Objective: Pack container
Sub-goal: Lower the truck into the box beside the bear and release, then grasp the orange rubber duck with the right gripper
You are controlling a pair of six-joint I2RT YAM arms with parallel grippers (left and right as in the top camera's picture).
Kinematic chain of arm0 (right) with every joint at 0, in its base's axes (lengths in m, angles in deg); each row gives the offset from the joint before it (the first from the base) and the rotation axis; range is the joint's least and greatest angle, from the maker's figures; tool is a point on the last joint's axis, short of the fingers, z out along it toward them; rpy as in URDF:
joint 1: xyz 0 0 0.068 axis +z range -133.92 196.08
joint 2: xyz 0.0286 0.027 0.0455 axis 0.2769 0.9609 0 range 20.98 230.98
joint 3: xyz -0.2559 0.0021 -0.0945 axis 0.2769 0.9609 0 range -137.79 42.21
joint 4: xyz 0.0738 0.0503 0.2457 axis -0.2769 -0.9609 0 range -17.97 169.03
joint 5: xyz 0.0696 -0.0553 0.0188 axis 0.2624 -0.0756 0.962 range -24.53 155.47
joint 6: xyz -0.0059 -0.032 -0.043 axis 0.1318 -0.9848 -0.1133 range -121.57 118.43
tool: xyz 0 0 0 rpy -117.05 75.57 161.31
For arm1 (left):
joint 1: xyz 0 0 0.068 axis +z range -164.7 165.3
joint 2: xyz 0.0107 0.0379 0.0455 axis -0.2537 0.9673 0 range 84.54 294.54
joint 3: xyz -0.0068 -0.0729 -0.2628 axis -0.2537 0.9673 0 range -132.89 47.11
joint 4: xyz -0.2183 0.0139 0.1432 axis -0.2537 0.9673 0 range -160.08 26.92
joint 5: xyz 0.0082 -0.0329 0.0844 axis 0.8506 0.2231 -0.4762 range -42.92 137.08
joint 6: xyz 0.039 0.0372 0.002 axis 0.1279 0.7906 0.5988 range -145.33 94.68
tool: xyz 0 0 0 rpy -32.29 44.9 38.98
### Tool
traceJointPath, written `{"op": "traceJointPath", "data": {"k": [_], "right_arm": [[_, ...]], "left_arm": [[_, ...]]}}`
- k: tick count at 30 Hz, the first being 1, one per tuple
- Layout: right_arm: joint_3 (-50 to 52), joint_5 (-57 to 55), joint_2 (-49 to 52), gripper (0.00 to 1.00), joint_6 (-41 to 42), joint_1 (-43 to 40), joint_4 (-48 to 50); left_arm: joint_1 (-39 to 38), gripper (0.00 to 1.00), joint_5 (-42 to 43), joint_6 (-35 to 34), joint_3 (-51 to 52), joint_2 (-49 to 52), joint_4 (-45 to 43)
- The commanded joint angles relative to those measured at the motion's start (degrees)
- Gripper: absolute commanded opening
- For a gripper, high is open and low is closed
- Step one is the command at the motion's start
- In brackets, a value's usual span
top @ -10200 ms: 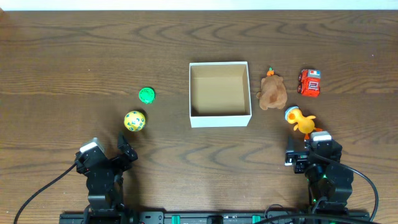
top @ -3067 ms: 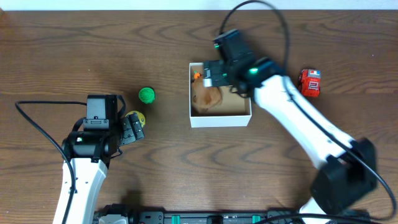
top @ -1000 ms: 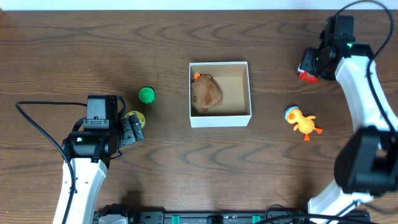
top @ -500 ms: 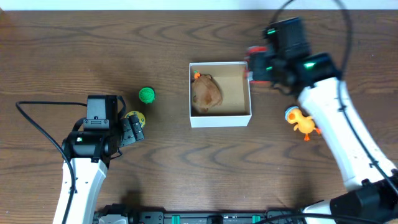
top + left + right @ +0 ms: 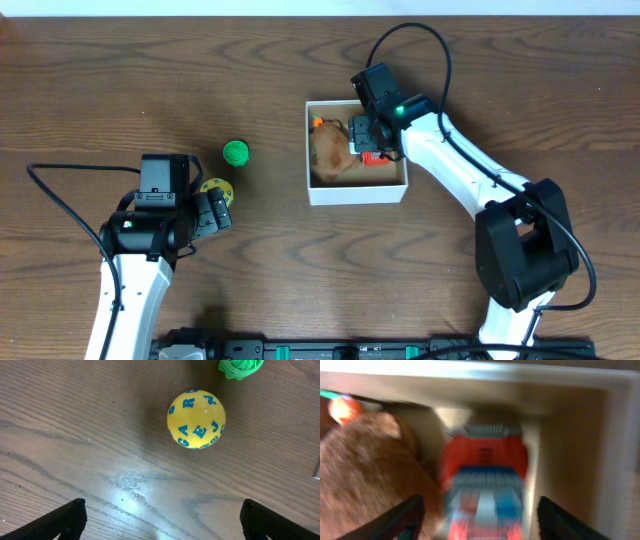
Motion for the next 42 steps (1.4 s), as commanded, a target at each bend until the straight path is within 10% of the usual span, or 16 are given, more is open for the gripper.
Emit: {"op": "traceJointPath", "data": {"k": [1,24,42], "right_arm": [[-0.59,-1.16,-1.25,0.79,-1.73,-0.09,0.68],[2.03,0.96,-19.26,0.88,-5.60,-22.34,-21.97],[35.50,5.38,-19.10,0.82,-17.92,-33.11,11.34]], "left_arm": [[-0.17,0.98,-0.22,0.48,-1.05,0.22,0.15],[-0.17,0.98,-0.22,0.48,-1.05,0.22,-0.46],[-0.20,0.98,-0.22,0.04,-1.05,0.22,-1.36]]}}
